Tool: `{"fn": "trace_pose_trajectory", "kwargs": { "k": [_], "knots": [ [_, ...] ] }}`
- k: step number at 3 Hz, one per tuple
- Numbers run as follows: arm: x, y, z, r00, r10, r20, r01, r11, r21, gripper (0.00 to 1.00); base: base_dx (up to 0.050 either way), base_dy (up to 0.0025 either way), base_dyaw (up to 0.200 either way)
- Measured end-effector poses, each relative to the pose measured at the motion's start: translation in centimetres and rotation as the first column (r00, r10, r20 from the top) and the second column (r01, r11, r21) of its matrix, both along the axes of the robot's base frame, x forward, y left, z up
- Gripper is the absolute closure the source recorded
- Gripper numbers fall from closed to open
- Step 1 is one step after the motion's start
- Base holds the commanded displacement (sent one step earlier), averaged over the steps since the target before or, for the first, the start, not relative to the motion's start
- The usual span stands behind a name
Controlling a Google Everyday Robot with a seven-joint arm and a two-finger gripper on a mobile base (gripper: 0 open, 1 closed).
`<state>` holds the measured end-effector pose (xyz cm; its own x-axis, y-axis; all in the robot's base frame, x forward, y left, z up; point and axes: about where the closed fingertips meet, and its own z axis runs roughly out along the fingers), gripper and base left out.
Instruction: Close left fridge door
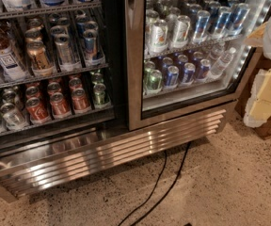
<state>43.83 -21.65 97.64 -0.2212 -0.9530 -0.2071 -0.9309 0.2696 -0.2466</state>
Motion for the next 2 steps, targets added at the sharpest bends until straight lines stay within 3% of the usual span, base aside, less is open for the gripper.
{"fn": "trace_pose_trajectory", "kwargs": {
  "k": [2],
  "knots": [
    [0.00,0.00,0.00,1.0000,0.000,0.000,0.000,1.000,0.000,0.00,0.000,-0.00008,-0.183]
  ]
}}
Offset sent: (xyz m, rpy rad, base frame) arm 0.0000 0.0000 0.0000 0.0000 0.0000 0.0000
